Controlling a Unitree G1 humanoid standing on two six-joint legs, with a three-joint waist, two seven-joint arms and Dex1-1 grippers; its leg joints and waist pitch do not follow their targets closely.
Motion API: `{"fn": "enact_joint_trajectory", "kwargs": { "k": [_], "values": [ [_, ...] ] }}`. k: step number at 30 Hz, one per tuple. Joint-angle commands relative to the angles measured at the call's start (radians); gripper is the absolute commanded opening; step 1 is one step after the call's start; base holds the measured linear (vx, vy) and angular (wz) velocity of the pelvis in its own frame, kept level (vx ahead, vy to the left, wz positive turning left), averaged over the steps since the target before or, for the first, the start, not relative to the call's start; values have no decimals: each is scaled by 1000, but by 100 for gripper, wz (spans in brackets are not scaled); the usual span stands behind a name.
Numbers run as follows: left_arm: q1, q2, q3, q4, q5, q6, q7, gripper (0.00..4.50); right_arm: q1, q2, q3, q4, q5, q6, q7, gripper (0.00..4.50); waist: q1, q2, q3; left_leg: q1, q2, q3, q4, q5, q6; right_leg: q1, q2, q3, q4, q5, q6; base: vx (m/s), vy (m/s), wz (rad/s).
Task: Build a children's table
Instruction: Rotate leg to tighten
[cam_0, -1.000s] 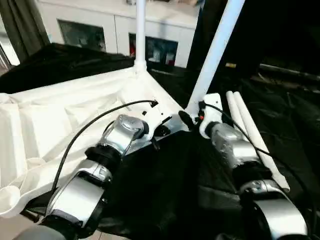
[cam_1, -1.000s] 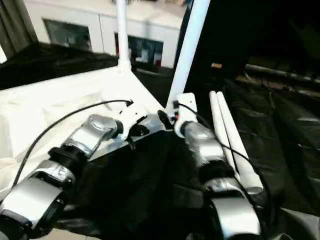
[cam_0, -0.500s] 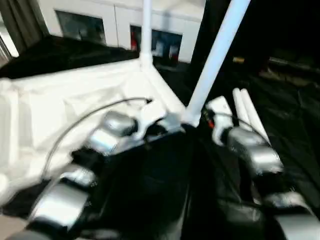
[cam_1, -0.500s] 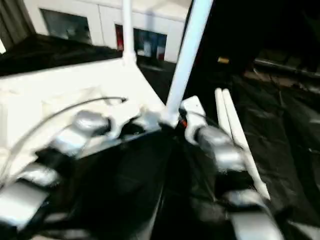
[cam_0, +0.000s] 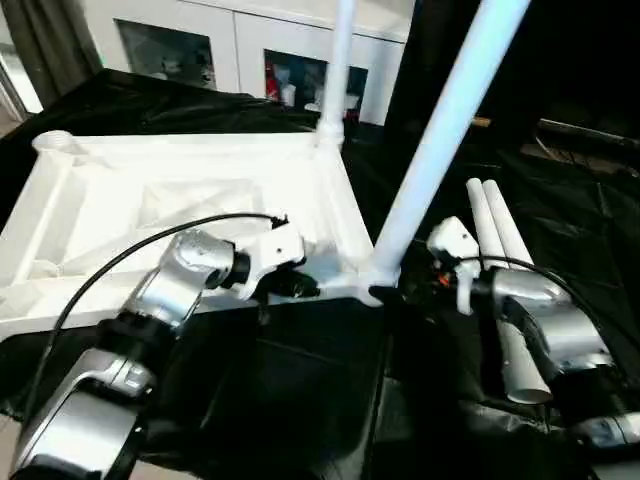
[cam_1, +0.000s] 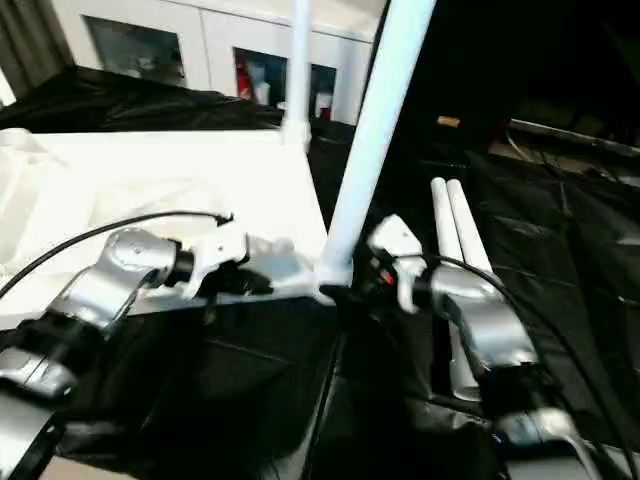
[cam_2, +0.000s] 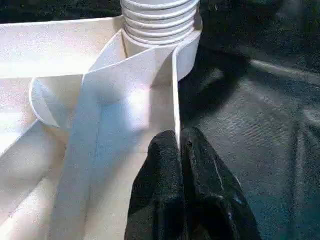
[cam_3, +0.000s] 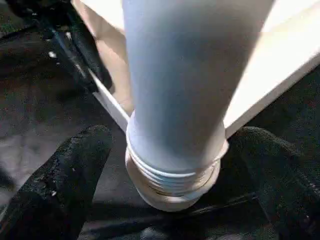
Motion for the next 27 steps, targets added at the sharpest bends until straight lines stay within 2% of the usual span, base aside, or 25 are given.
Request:
{"fn": "enact_joint_trajectory", "kwargs": {
  "k": [1,5,7,10,12,18,22,27],
  "values": [
    [25,2,-34,-16,6,7,-38,0,9,-16,3,-25,10,-15,22,447,4,7,-56,-1,3,20,-59,-106,79,73,-38,30,-46,-61,-278,0,0,0],
    [36,9,-34,-32,4,7,-45,0,12,1,7,-16,5,-23,15,447,4,8,-58,-2,1,19,-56,-88,78,74,-36,30,-42,-40,-279,0,0,0],
    [37,9,-34,-34,4,7,-45,0,12,7,6,-14,7,-22,11,413,4,8,-60,-3,0,19,-55,-72,82,75,-36,29,-38,-14,-284,0,0,0],
    [44,13,-35,-52,-1,15,-45,0,16,24,10,-21,17,-20,2,387,4,7,-61,-2,-1,19,-52,-57,93,76,-36,29,-35,11,-293,0,0,0],
    [46,14,-36,-57,-2,18,-44,0,18,27,14,-21,17,-23,2,387,5,7,-61,-3,0,19,-52,-58,94,76,-36,29,-35,6,-294,0,0,0],
    [54,17,-36,-68,2,21,-37,0,24,39,18,-14,14,-31,1,320,7,7,-59,-3,-1,18,-52,-83,77,76,-36,29,-37,-38,-279,0,0,0],
    [57,19,-35,-72,3,24,-33,0,28,39,18,-18,17,-28,3,287,8,7,-61,-4,-2,18,-50,-75,77,76,-35,29,-35,-26,-278,0,0,0],
    [58,5,-22,-47,24,45,40,0,57,59,15,-29,23,-2,-32,275,11,4,-61,-4,-2,18,-49,-70,81,76,-35,29,-34,-24,-276,0,0,0]
  ]
}}
